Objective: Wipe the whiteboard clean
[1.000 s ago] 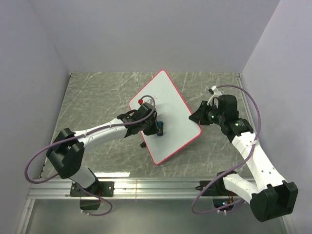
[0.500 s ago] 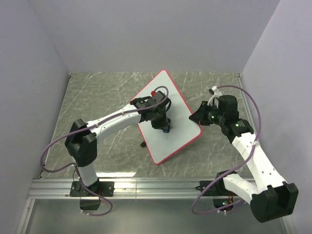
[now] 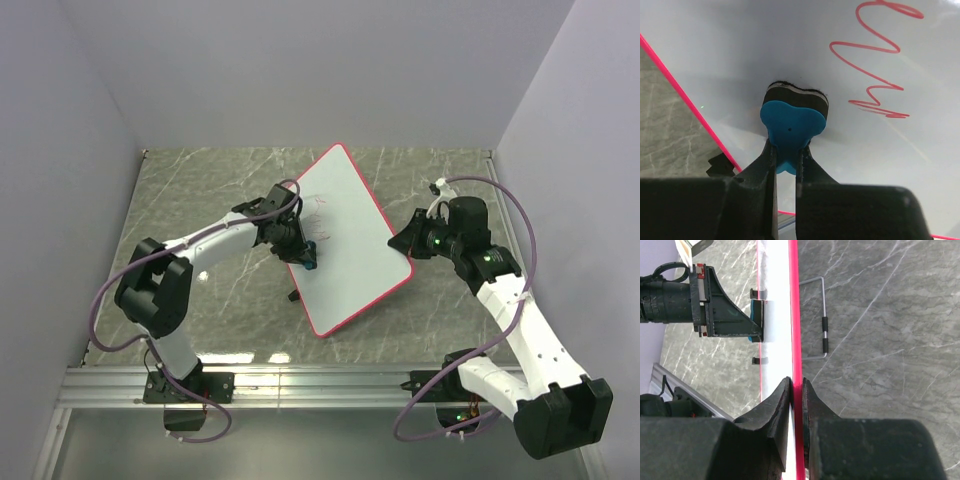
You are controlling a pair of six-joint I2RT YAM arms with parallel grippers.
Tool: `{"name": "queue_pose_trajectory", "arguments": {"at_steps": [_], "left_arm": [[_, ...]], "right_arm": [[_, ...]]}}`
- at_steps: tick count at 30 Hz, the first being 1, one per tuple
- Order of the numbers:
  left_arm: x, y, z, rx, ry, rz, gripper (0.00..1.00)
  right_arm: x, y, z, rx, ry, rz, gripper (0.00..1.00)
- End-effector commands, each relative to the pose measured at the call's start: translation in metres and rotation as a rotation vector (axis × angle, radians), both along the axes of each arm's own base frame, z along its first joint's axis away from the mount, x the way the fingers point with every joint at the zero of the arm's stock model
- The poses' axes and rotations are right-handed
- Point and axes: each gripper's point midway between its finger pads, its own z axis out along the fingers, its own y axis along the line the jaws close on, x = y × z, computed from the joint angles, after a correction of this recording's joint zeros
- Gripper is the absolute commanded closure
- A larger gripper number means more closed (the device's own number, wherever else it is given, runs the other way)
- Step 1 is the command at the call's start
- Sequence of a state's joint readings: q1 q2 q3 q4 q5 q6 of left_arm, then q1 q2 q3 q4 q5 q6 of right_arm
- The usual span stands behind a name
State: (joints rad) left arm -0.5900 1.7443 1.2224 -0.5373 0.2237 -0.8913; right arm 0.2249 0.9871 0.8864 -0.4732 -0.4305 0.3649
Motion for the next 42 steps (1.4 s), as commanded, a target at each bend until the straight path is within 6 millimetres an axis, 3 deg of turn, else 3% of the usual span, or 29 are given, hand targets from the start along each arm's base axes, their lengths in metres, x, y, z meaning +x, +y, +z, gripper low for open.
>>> {"name": "queue_pose_trajectory", "arguments": {"at_steps": [1,3,7,8,10,11,13,14,17,22,24,28,34,38,42], "left_arm": [[-0.004,0.006,-0.07,0.13,0.042,-0.038,1.0],[0.001,-0.007,-0.054,0.094,0.008,-0.049,1.0],[0.016,-0.037,-0.001,0.058,-0.099,-0.094,1.0],[0.023,-0.053,0.022,0.036,-0.135,-0.117,1.0],[0.028,-0.069,0.042,0.021,-0.165,-0.155,1.0],[0.033,-0.085,0.071,-0.007,-0.209,-0.175,1.0],[0.036,-0.102,0.085,-0.021,-0.238,-0.201,1.0],[0.038,-0.113,0.107,-0.044,-0.269,-0.209,1.0],[0.047,-0.121,0.116,-0.052,-0.29,-0.197,1.0],[0.068,-0.097,0.081,-0.005,-0.227,-0.143,1.0],[0.069,-0.081,0.056,0.028,-0.193,-0.128,1.0],[0.064,-0.032,-0.001,0.105,-0.101,-0.08,1.0],[0.056,0.029,-0.063,0.174,0.002,-0.006,1.0],[0.058,0.043,-0.076,0.194,0.023,0.005,1.0],[0.071,0.033,-0.055,0.165,-0.028,-0.011,1.0]], "right_arm": [[-0.017,0.009,-0.002,0.009,0.02,0.059,1.0],[-0.016,0.009,-0.003,0.009,0.024,0.06,1.0],[-0.016,0.01,-0.003,0.008,0.022,0.061,1.0],[-0.016,0.01,-0.004,0.009,0.024,0.063,1.0],[-0.017,0.01,-0.007,0.007,0.028,0.062,1.0],[-0.017,0.01,-0.009,0.006,0.033,0.064,1.0],[-0.017,0.011,-0.014,0.003,0.041,0.064,1.0],[-0.018,0.01,-0.017,0.0,0.044,0.065,1.0],[-0.016,0.01,-0.019,-0.004,0.046,0.064,1.0],[-0.016,0.01,-0.017,-0.009,0.043,0.069,1.0],[-0.015,0.009,-0.017,-0.014,0.041,0.064,1.0],[-0.017,0.007,-0.018,-0.023,0.043,0.061,1.0],[-0.016,0.008,-0.018,-0.022,0.044,0.066,1.0],[-0.016,0.009,-0.018,-0.023,0.047,0.069,1.0],[-0.016,0.009,-0.018,-0.022,0.044,0.069,1.0]]}}
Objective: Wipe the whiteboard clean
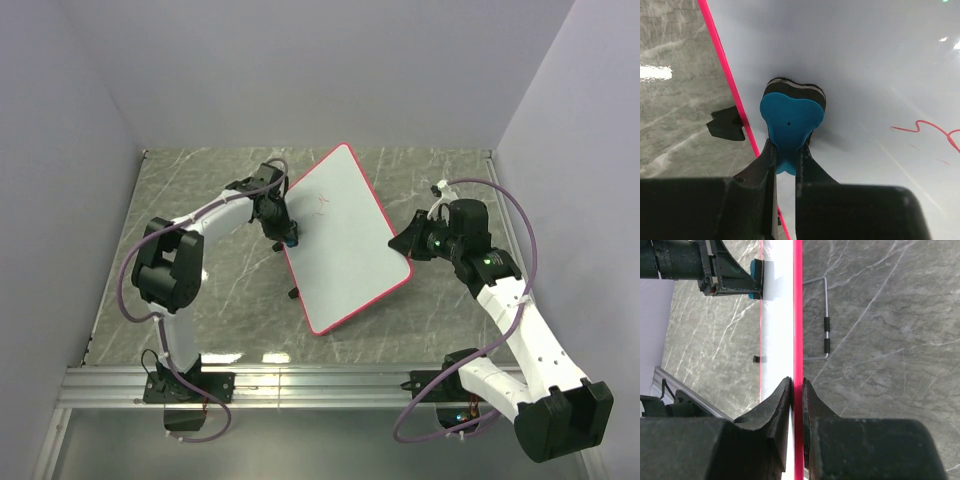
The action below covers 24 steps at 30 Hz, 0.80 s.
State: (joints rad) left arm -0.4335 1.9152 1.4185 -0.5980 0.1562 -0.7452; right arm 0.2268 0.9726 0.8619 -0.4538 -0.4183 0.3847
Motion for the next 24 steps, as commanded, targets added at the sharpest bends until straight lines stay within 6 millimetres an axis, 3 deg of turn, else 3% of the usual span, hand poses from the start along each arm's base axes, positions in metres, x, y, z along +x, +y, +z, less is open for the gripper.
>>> {"name": "queue_pose_trajectory", "arguments": {"at_steps": [1,5,6,8,9,10,12,15,17,20,24], "left_arm": [[0.002,-0.023,-0.025,0.032,-0.003,-0.076,1.0],[0.028,-0.059,0.031,-0.059,-0.129,-0.139,1.0],[0.037,-0.076,0.053,-0.087,-0.177,-0.168,1.0],[0.046,-0.096,0.074,-0.121,-0.215,-0.2,1.0],[0.048,-0.108,0.071,-0.139,-0.199,-0.223,1.0],[0.053,-0.126,0.1,-0.18,-0.246,-0.247,1.0],[0.056,-0.155,0.123,-0.249,-0.276,-0.289,1.0],[0.055,-0.176,0.143,-0.304,-0.298,-0.304,1.0],[0.056,-0.18,0.148,-0.336,-0.304,-0.297,1.0],[0.056,-0.172,0.142,-0.321,-0.297,-0.275,1.0],[0.048,-0.147,0.108,-0.254,-0.222,-0.234,1.0]], "right_arm": [[-0.017,0.01,-0.016,-0.029,0.05,0.09,1.0],[-0.016,0.011,-0.018,-0.024,0.051,0.095,1.0],[-0.016,0.012,-0.018,-0.023,0.048,0.098,1.0],[-0.016,0.012,-0.019,-0.025,0.05,0.099,1.0],[-0.016,0.013,-0.018,-0.026,0.046,0.101,1.0],[-0.015,0.013,-0.019,-0.028,0.047,0.099,1.0],[-0.015,0.013,-0.019,-0.03,0.048,0.098,1.0],[-0.015,0.013,-0.02,-0.035,0.048,0.099,1.0],[-0.015,0.013,-0.02,-0.036,0.047,0.099,1.0],[-0.015,0.012,-0.019,-0.039,0.041,0.095,1.0],[-0.016,0.011,-0.018,-0.038,0.035,0.093,1.0]]}}
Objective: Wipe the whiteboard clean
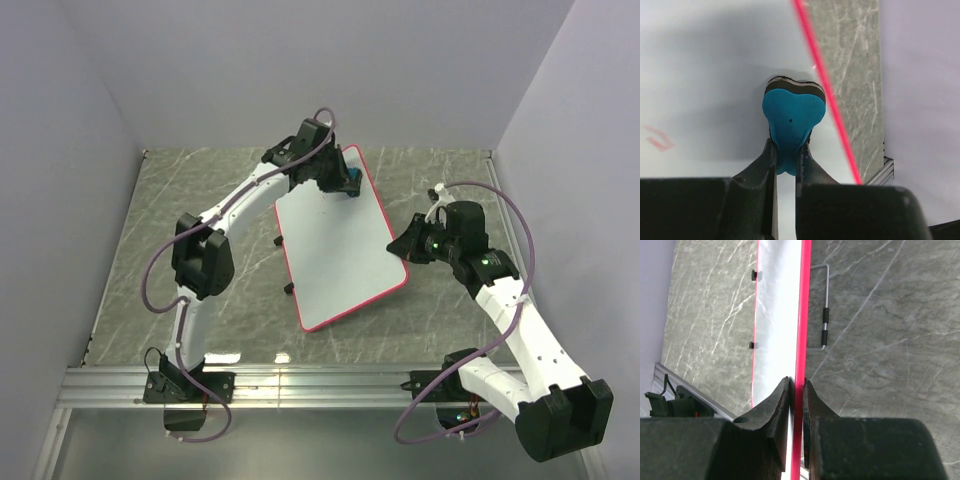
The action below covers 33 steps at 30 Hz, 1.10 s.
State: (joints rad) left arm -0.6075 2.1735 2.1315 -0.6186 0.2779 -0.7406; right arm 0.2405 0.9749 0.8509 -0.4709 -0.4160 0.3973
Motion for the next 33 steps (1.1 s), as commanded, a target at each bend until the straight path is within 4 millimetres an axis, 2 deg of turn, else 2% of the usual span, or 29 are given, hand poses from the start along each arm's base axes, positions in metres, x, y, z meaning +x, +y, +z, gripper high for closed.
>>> {"name": "queue_pose_trajectory", "arguments": {"at_steps": [1,4,5,9,14,17,19,22,23,26,27,28,29,30,33], "left_arm": [[-0.017,0.02,-0.044,0.069,0.118,0.023,1.0],[-0.03,0.05,-0.083,0.118,0.213,0.084,1.0],[-0.04,0.065,-0.103,0.135,0.278,0.106,1.0],[-0.067,0.095,-0.143,0.217,0.384,0.129,1.0],[-0.084,0.109,-0.168,0.282,0.447,0.085,1.0],[-0.086,0.101,-0.159,0.268,0.446,0.042,1.0],[-0.083,0.092,-0.144,0.26,0.411,0.023,1.0],[-0.069,0.069,-0.108,0.197,0.33,-0.017,1.0],[-0.056,0.055,-0.084,0.14,0.277,-0.032,1.0],[-0.039,0.035,-0.046,0.053,0.206,-0.058,1.0],[-0.027,0.027,-0.028,0.026,0.167,-0.061,1.0],[-0.021,0.023,-0.02,0.01,0.152,-0.065,1.0],[-0.016,0.018,-0.025,0.007,0.164,-0.07,1.0],[-0.009,0.012,-0.005,-0.027,0.125,-0.082,1.0],[0.001,0.011,-0.013,-0.019,0.142,-0.059,1.0]], "right_arm": [[-0.011,0.008,-0.011,-0.037,0.0,0.088,1.0],[-0.012,0.008,-0.011,-0.038,0.0,0.087,1.0],[-0.012,0.008,-0.011,-0.037,-0.001,0.087,1.0],[-0.013,0.009,-0.01,-0.037,-0.003,0.092,1.0],[-0.014,0.01,-0.011,-0.038,-0.002,0.099,1.0],[-0.014,0.011,-0.011,-0.041,0.0,0.104,1.0],[-0.014,0.012,-0.012,-0.042,0.002,0.105,1.0],[-0.014,0.013,-0.011,-0.041,-0.003,0.11,1.0],[-0.014,0.014,-0.011,-0.041,-0.003,0.113,1.0],[-0.015,0.015,-0.012,-0.043,-0.002,0.118,1.0],[-0.015,0.016,-0.012,-0.043,-0.004,0.118,1.0],[-0.015,0.016,-0.013,-0.045,-0.002,0.121,1.0],[-0.015,0.016,-0.013,-0.046,-0.001,0.119,1.0],[-0.015,0.016,-0.012,-0.046,-0.005,0.121,1.0],[-0.015,0.016,-0.013,-0.051,-0.003,0.122,1.0]]}}
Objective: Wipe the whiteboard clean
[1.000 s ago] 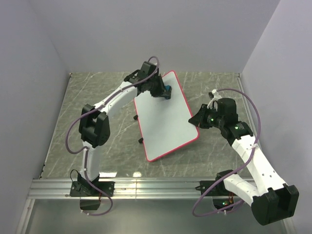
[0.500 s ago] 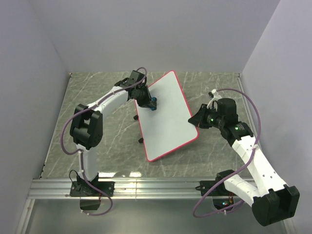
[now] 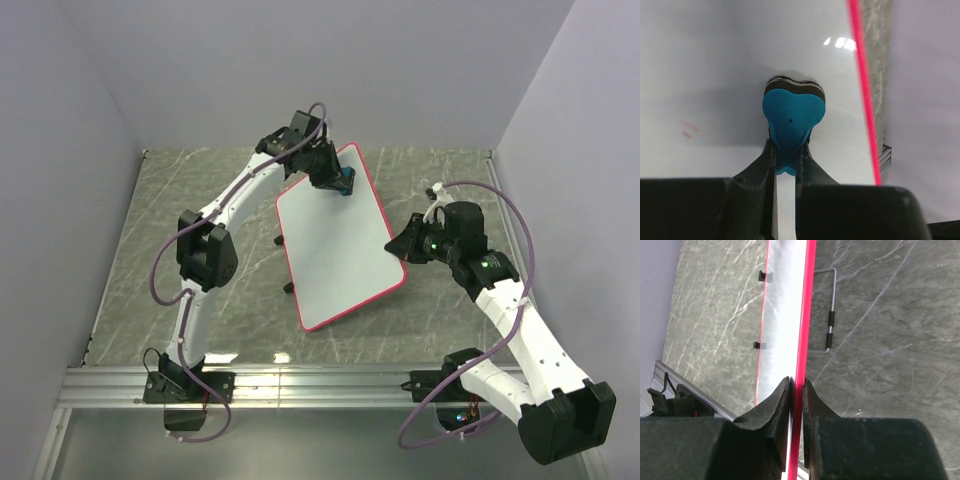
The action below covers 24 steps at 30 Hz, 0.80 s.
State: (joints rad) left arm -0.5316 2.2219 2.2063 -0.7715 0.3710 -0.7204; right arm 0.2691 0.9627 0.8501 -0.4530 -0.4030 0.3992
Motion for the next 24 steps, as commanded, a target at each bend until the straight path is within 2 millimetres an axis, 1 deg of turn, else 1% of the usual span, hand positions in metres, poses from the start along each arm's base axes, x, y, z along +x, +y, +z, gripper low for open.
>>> {"name": "queue_pose_trajectory", "arguments": {"at_steps": [1,2,4,5,7,8,10,11,12,13,14,15,17,19,22,23,24], "left_arm": [[-0.003,-0.017,-0.004,-0.033,0.038,-0.034,1.0],[-0.003,-0.013,-0.02,-0.013,0.078,-0.013,1.0],[-0.001,0.003,-0.038,0.028,0.117,0.027,1.0],[-0.005,0.013,-0.055,0.067,0.149,0.044,1.0],[-0.006,0.032,-0.071,0.13,0.163,0.076,1.0],[-0.015,0.043,-0.088,0.168,0.189,0.078,1.0],[-0.02,0.06,-0.102,0.2,0.213,0.11,1.0],[-0.032,0.072,-0.118,0.221,0.256,0.12,1.0],[-0.028,0.08,-0.123,0.213,0.253,0.138,1.0],[-0.03,0.087,-0.129,0.219,0.265,0.146,1.0],[-0.036,0.096,-0.14,0.244,0.284,0.149,1.0],[-0.037,0.107,-0.145,0.26,0.3,0.162,1.0],[-0.041,0.119,-0.153,0.291,0.312,0.163,1.0],[-0.037,0.128,-0.151,0.293,0.304,0.176,1.0],[-0.028,0.135,-0.133,0.276,0.255,0.206,1.0],[-0.024,0.135,-0.119,0.257,0.227,0.215,1.0],[-0.02,0.133,-0.112,0.237,0.215,0.219,1.0]], "right_arm": [[-0.013,0.01,-0.018,-0.055,0.026,0.105,1.0],[-0.013,0.01,-0.018,-0.055,0.024,0.103,1.0],[-0.013,0.009,-0.018,-0.057,0.024,0.099,1.0],[-0.013,0.009,-0.018,-0.057,0.024,0.099,1.0],[-0.013,0.01,-0.017,-0.058,0.019,0.1,1.0],[-0.013,0.009,-0.017,-0.058,0.019,0.098,1.0],[-0.013,0.01,-0.018,-0.057,0.017,0.101,1.0],[-0.013,0.01,-0.017,-0.057,0.014,0.1,1.0],[-0.014,0.01,-0.018,-0.057,0.017,0.103,1.0],[-0.014,0.01,-0.018,-0.057,0.017,0.103,1.0],[-0.013,0.01,-0.017,-0.057,0.015,0.103,1.0],[-0.014,0.01,-0.018,-0.058,0.016,0.104,1.0],[-0.015,0.011,-0.018,-0.06,0.014,0.106,1.0],[-0.015,0.011,-0.018,-0.064,0.013,0.11,1.0],[-0.015,0.012,-0.018,-0.065,0.014,0.11,1.0],[-0.015,0.012,-0.017,-0.065,0.013,0.111,1.0],[-0.016,0.012,-0.018,-0.066,0.013,0.112,1.0]]}}
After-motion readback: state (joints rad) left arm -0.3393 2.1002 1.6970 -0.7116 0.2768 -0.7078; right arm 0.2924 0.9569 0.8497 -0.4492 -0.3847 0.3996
